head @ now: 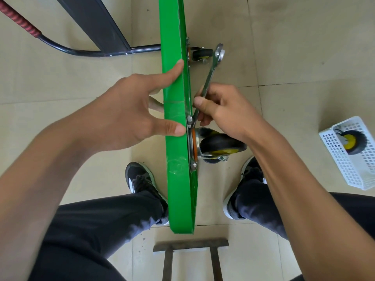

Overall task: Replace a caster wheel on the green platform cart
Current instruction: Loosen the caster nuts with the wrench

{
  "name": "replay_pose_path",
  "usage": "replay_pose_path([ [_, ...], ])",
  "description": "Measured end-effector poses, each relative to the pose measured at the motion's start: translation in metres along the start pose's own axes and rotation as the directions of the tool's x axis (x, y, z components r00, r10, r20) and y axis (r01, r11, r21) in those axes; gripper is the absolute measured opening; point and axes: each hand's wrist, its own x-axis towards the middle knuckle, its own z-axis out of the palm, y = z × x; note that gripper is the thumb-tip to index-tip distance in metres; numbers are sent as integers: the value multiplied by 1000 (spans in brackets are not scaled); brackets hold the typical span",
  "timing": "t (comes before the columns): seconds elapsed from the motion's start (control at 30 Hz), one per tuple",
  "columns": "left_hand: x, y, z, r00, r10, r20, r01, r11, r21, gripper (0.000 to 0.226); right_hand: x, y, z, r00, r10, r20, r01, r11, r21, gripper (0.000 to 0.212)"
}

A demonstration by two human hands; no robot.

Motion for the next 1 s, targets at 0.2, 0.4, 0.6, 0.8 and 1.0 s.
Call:
replay_pose_path([
  [0.2, -1, 2, 3, 1000, -23, 2, 23, 999, 27, 111, -5, 3, 0, 1000, 2, -3, -2, 1000, -3, 17],
  [0.4, -2, 2, 2, 1000, -11, -3, 11, 1000, 24, 111, 6, -6, -9, 996, 5, 85, -5, 1000, -4, 33],
  [0.6, -1, 0, 2, 1000, -14, 9, 14, 1000, 15, 110, 18, -4, -21, 1000, 20, -1, -20, 978, 209, 16],
  [0.8, 0, -1, 1, 1000, -5, 4, 5, 1000, -4, 112, 35, -9, -22, 998, 60, 13, -61, 981, 182, 14],
  [1.0, 0, 0, 2, 1000, 6, -2, -6, 1000, -12, 111, 39, -6, -13, 975, 162, 151, -192, 959, 207, 13],
])
